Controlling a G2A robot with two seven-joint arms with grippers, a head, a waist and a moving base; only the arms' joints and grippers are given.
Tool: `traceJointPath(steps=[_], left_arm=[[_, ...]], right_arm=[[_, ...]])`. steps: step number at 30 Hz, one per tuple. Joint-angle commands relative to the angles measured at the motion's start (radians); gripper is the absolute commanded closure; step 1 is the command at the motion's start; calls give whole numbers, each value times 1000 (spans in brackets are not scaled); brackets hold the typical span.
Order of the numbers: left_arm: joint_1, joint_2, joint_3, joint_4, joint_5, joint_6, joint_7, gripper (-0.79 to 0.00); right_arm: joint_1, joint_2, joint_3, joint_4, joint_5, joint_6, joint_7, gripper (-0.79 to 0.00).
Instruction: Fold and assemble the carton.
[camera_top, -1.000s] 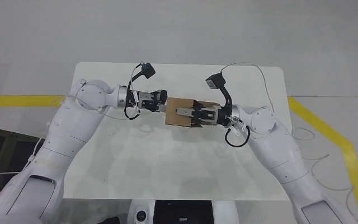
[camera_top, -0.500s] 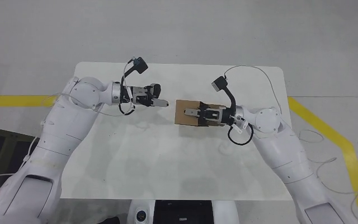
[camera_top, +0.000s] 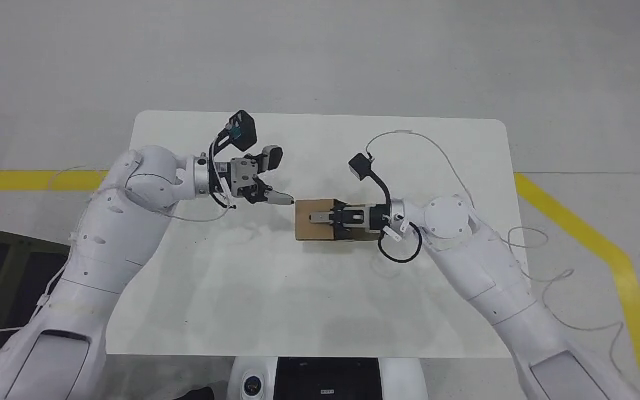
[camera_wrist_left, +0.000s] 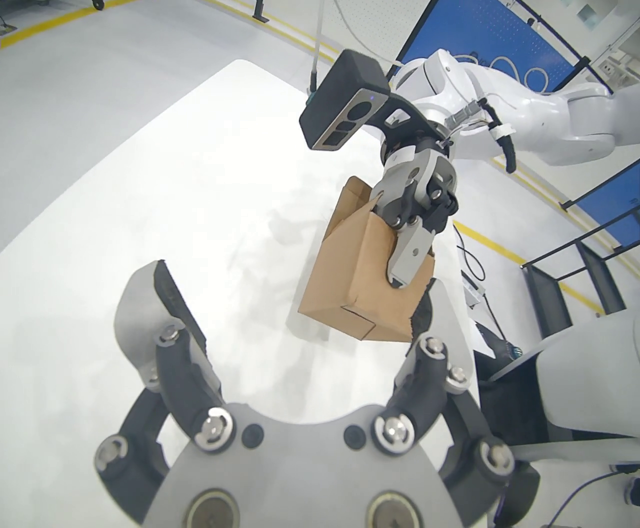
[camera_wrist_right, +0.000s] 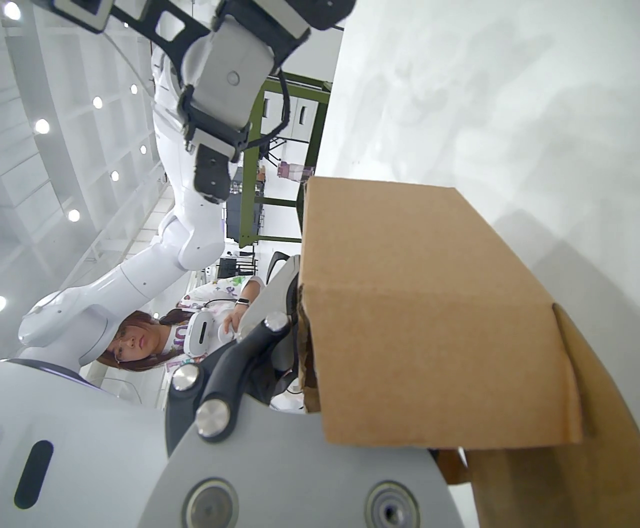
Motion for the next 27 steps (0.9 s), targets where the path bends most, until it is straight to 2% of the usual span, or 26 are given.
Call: traceJointPath(steps=[1, 5, 6, 7, 9, 10, 11, 17, 27], left_arm=[[19, 6, -15, -19, 59, 1, 45, -785], [49, 18, -41, -28, 140, 1, 125, -785], [55, 21, -44, -30, 156, 1, 142, -785], [60, 24, -47, -34, 174, 1, 157, -785], [71, 31, -52, -44, 215, 1, 187, -785], [77, 34, -52, -49, 232, 1, 201, -785], [81, 38, -53, -56, 252, 1, 215, -785], [105, 63, -47, -97, 356, 1, 307, -785], [148, 113, 7, -182, 561, 1, 511, -785]], right_arm=[[18, -8, -19, 21, -11, 9, -4, 0], [40, -21, -41, 60, -27, 20, -28, 0], [42, -24, -44, 68, -19, 23, -35, -49], [46, -27, -47, 75, -20, 30, -38, -163], [56, -31, -54, 87, -30, 48, -44, -511], [58, -33, -56, 91, -31, 50, -49, -748], [59, -35, -56, 96, -29, 57, -54, -785], [58, -35, -43, 99, -29, 61, -36, -785], [-44, 21, 100, -41, -59, 102, 18, -785]])
